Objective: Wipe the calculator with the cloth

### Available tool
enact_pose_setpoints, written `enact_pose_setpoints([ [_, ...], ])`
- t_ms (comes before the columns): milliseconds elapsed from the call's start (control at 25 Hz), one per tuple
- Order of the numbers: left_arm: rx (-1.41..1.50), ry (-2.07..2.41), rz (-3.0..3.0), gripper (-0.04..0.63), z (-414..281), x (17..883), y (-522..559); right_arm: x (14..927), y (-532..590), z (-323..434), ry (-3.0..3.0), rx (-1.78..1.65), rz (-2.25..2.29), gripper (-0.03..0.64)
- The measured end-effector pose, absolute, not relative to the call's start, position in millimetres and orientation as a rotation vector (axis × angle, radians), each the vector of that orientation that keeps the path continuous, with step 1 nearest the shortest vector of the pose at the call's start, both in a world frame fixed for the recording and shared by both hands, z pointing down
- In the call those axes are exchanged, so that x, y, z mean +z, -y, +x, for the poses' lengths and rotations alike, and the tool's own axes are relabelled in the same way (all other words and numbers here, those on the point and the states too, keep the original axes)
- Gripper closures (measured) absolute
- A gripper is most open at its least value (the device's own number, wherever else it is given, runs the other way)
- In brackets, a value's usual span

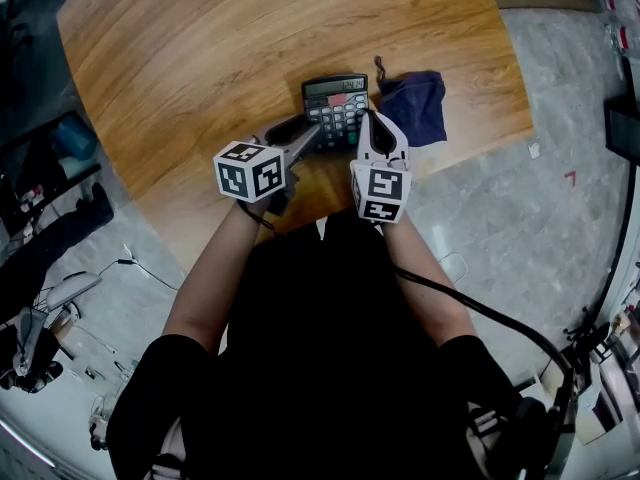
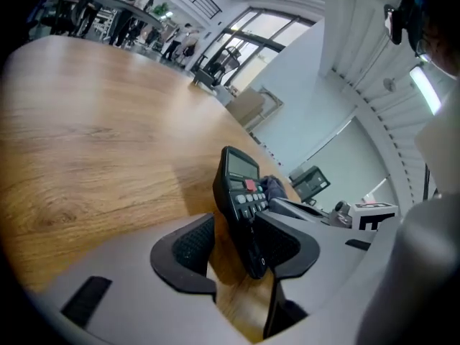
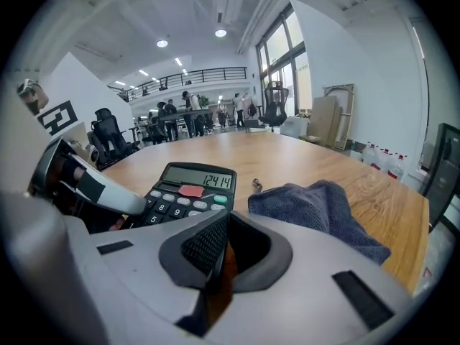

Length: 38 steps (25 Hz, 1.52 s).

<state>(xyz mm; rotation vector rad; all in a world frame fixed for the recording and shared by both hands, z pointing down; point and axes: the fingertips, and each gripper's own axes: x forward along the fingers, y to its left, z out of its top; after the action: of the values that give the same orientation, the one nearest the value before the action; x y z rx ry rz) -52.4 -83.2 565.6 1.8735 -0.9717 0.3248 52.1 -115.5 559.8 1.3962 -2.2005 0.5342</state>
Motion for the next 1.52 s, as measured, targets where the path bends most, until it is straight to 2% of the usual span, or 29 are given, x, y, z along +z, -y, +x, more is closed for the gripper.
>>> enact_pose_setpoints([
  [120, 0.314, 0.892, 1.851, 0.416, -43, 568, 81, 561, 116, 52, 2.198, 0.545, 1.398, 0.601],
  [680, 0.062, 0.812, 1.86, 0.509, -24, 545, 88, 558, 117, 60, 2.181, 0.614, 1.437, 0.601],
  [1080, -0.004, 0.789, 1.877, 0.522, -23, 533, 89, 530, 124, 107, 2.067, 0.447, 1.469, 0.596],
  [1200, -0.024, 0.795, 1.865, 0.522, -26, 531, 89, 547, 126, 125, 2.0, 0.52, 1.421, 0.443],
  [1240, -0.028, 0.795, 1.864, 0.522, -26, 530, 89, 553, 127, 129, 1.986, 0.545, 1.411, 0.425],
  [1520, -0.042, 0.793, 1.861, 0.522, -27, 528, 88, 583, 131, 136, 1.919, 0.628, 1.389, 0.411],
])
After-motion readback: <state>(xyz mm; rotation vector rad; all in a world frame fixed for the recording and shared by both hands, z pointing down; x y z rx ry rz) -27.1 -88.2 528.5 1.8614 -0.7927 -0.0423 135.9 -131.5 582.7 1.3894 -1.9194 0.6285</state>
